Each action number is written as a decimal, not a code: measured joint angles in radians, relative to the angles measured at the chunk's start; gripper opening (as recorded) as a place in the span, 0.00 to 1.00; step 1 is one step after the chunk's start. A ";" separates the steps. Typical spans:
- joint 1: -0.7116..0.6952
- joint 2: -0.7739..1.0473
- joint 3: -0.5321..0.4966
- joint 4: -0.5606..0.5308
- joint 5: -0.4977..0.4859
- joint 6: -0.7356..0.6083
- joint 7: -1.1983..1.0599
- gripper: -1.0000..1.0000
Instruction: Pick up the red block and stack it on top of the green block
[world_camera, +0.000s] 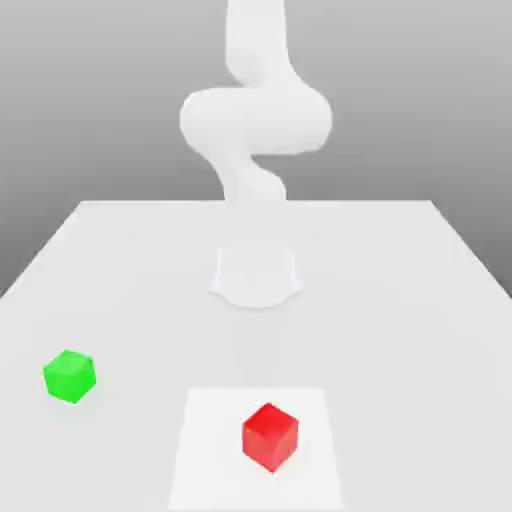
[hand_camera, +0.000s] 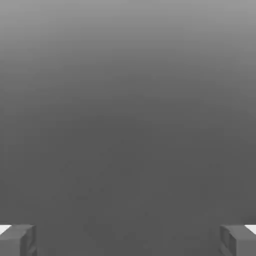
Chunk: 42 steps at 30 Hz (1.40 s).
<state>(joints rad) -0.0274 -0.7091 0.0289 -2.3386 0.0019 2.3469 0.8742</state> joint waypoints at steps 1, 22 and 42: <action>-0.012 0.039 0.013 -0.017 0.001 0.020 0.032 0.50; -0.112 0.804 0.142 -0.324 -0.053 0.422 0.682 0.50; -0.121 0.791 0.084 -0.338 -0.039 0.412 0.691 0.00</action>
<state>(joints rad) -0.1488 0.0817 0.1134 -2.6766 -0.0375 2.7587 1.5648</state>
